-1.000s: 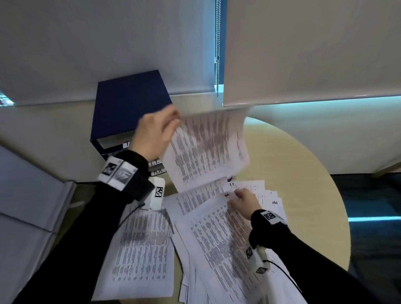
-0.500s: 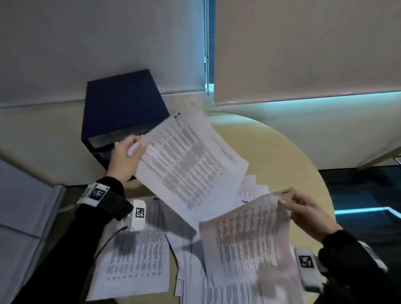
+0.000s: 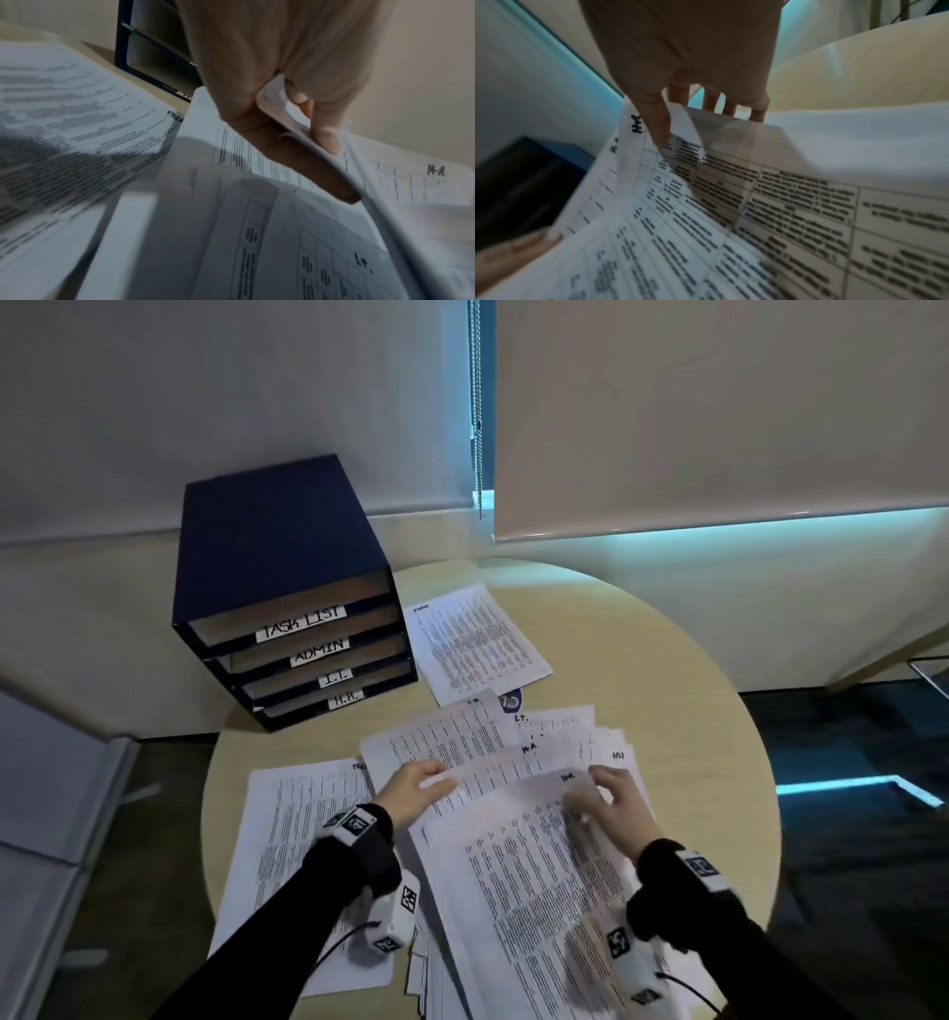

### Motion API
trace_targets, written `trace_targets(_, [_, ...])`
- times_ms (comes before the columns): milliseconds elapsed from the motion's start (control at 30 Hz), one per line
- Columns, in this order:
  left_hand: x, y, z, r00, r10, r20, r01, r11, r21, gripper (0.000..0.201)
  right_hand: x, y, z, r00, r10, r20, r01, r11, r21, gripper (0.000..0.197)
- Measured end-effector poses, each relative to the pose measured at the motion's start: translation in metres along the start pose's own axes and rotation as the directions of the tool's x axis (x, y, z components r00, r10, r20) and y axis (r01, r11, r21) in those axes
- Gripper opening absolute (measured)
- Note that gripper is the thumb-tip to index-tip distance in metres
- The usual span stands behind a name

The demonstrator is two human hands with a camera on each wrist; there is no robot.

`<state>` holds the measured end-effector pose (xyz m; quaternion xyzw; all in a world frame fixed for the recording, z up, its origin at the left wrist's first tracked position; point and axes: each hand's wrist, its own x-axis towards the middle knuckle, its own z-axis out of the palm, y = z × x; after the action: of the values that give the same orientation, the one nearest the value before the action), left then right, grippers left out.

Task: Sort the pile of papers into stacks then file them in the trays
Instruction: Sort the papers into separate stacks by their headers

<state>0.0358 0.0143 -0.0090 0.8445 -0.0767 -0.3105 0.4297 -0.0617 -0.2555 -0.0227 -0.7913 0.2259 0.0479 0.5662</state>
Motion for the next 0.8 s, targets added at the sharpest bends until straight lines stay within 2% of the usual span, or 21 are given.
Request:
trace_targets(33, [0.001, 0.0, 0.002, 1.0, -0.016, 0.003, 0.016, 1.0, -0.013, 0.015, 0.004, 0.005, 0.005, 1.0, 0.006, 0.014, -0.005, 0.999, -0.038, 0.045])
trace_targets(67, [0.003, -0.003, 0.004, 1.0, -0.019, 0.006, 0.02, 0.999, -0.028, 0.018, 0.008, 0.012, 0.008, 0.999, 0.032, 0.03, -0.03, 0.997, -0.07, 0.046])
trace_targets(133, [0.007, -0.008, 0.005, 0.999, -0.026, -0.033, 0.025, 0.999, -0.031, 0.035, 0.012, 0.015, 0.012, 0.997, 0.067, 0.049, -0.063, 0.994, -0.094, 0.034])
trace_targets(167, [0.008, -0.01, 0.006, 0.997, -0.019, -0.075, 0.019, 1.0, 0.008, 0.035, 0.014, 0.015, 0.013, 0.998, 0.051, 0.046, -0.046, 0.993, -0.106, 0.026])
trace_targets(233, [0.009, -0.012, 0.01, 0.983, 0.062, -0.172, -0.033, 0.986, 0.161, 0.021, 0.016, 0.011, 0.015, 0.999, 0.039, 0.034, -0.033, 0.988, -0.148, 0.023])
trace_targets(333, [0.009, -0.009, 0.019, 0.95, 0.205, -0.237, -0.108, 0.924, 0.368, 0.005, 0.02, 0.009, 0.017, 0.995, 0.084, 0.056, -0.074, 0.985, -0.155, 0.022])
trace_targets(500, [0.01, -0.007, 0.022, 0.937, 0.289, -0.195, -0.148, 0.836, 0.528, 0.016, 0.026, 0.012, 0.017, 0.99, 0.139, 0.034, -0.135, 0.987, -0.091, 0.012])
trace_targets(633, [0.012, -0.005, 0.018, 0.935, 0.329, -0.136, -0.19, 0.785, 0.59, 0.024, 0.027, 0.01, 0.019, 0.988, 0.154, 0.032, -0.151, 0.986, -0.074, 0.02])
trace_targets(700, [0.009, -0.002, 0.017, 0.93, 0.354, -0.104, -0.208, 0.736, 0.644, 0.027, 0.025, 0.012, 0.021, 0.992, 0.124, 0.005, -0.123, 0.986, -0.114, 0.02])
trace_targets(800, [0.008, -0.006, 0.02, 0.879, 0.463, -0.113, -0.268, 0.675, 0.687, 0.024, 0.017, 0.013, 0.023, 0.994, 0.009, -0.109, -0.035, 0.972, -0.234, 0.013])
